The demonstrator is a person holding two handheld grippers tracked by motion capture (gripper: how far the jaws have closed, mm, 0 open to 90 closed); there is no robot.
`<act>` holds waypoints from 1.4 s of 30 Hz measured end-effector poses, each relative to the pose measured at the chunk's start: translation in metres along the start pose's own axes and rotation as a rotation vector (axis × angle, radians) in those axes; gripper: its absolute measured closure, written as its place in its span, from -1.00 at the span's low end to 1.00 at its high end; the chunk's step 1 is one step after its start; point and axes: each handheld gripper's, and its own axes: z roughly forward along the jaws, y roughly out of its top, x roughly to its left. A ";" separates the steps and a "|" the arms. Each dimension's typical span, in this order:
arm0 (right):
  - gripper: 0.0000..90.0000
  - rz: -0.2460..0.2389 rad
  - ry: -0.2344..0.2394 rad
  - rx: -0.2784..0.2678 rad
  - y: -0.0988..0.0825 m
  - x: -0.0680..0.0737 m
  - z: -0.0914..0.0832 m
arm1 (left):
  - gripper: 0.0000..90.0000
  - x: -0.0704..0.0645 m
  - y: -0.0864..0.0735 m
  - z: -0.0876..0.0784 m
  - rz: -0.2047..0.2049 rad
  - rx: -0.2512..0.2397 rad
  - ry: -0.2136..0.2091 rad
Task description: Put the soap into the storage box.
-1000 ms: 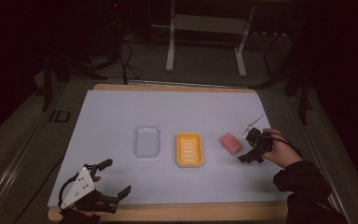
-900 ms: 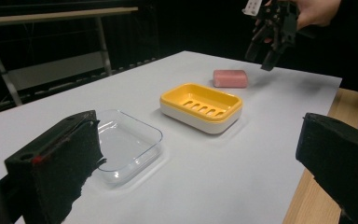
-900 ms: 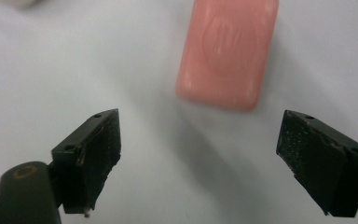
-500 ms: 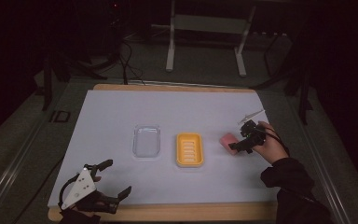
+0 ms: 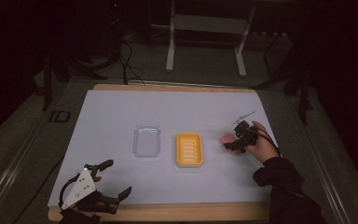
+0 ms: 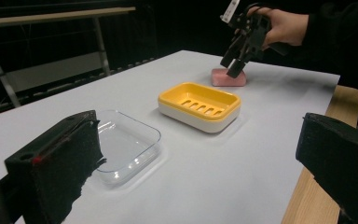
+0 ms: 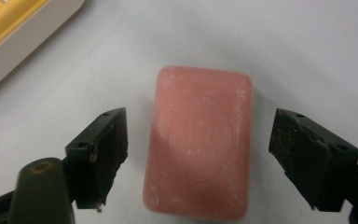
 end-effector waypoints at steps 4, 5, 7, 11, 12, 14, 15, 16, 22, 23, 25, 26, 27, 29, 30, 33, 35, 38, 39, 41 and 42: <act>-0.48 -0.008 -0.018 0.015 0.002 0.001 0.007 | -0.99 0.000 0.000 0.000 -0.002 0.000 0.000; -0.48 -0.007 -0.019 0.020 0.001 0.001 0.008 | -0.99 0.000 0.000 0.000 -0.002 0.000 0.000; -0.40 -0.008 -0.025 0.039 0.000 0.001 0.013 | -0.99 0.000 0.000 0.000 -0.001 0.000 -0.001; -0.35 -0.002 -0.037 0.068 -0.001 0.001 0.017 | -0.99 0.000 0.000 0.000 0.005 0.008 -0.003; -0.35 -0.003 -0.036 0.075 -0.001 0.001 0.018 | -0.99 -0.001 0.000 0.000 0.004 0.008 -0.004; -0.30 0.004 -0.027 0.080 -0.002 0.000 0.020 | -0.99 0.000 0.000 0.000 0.003 0.007 -0.004; -0.31 0.016 -0.018 0.086 -0.001 -0.001 0.019 | -0.99 0.000 0.000 0.000 0.002 0.007 -0.004; -0.30 0.016 -0.017 0.094 -0.001 0.000 0.019 | -0.99 0.000 0.000 0.000 0.001 0.007 -0.004; -0.16 0.040 -0.021 0.120 0.002 0.002 0.019 | -0.99 -0.001 0.000 0.000 0.003 0.009 -0.006; -0.16 0.039 -0.028 0.124 0.003 0.003 0.019 | -0.99 -0.001 0.000 0.000 0.002 0.008 -0.006; -0.16 0.074 -0.036 0.135 0.004 0.004 0.019 | -0.99 0.000 0.000 0.000 0.003 0.008 -0.004; -0.16 0.096 -0.038 0.142 0.005 0.004 0.018 | -0.99 0.000 0.000 0.000 -0.001 0.006 -0.004; -0.16 0.119 -0.040 0.157 0.006 0.005 0.017 | -0.99 0.000 0.000 0.000 -0.001 0.007 -0.003; -0.16 0.154 -0.043 0.178 0.007 0.007 0.016 | -0.99 0.000 0.000 0.000 0.000 0.008 -0.003; -0.16 0.196 -0.057 0.198 0.008 0.010 0.013 | -0.99 0.000 0.000 0.000 0.000 0.008 -0.003; -0.16 0.225 -0.075 0.201 0.009 0.013 0.010 | -0.99 0.000 0.000 0.000 0.000 0.007 -0.003; -0.16 0.271 -0.091 0.196 0.009 0.015 0.006 | -0.99 0.000 0.000 0.000 0.000 0.006 -0.003; -0.16 0.364 -0.114 0.190 0.008 0.021 0.001 | -0.99 0.000 0.000 0.000 0.000 0.006 -0.003; -0.16 0.387 -0.132 0.188 0.008 0.023 -0.001 | -0.99 0.000 0.000 0.000 -0.002 0.005 -0.002; -0.16 0.433 -0.170 0.192 0.008 0.030 -0.007 | -0.99 0.000 0.000 0.000 -0.002 0.005 -0.003; -0.16 0.433 -0.170 0.192 0.008 0.030 -0.007 | -0.99 0.000 0.000 0.000 -0.001 0.006 -0.002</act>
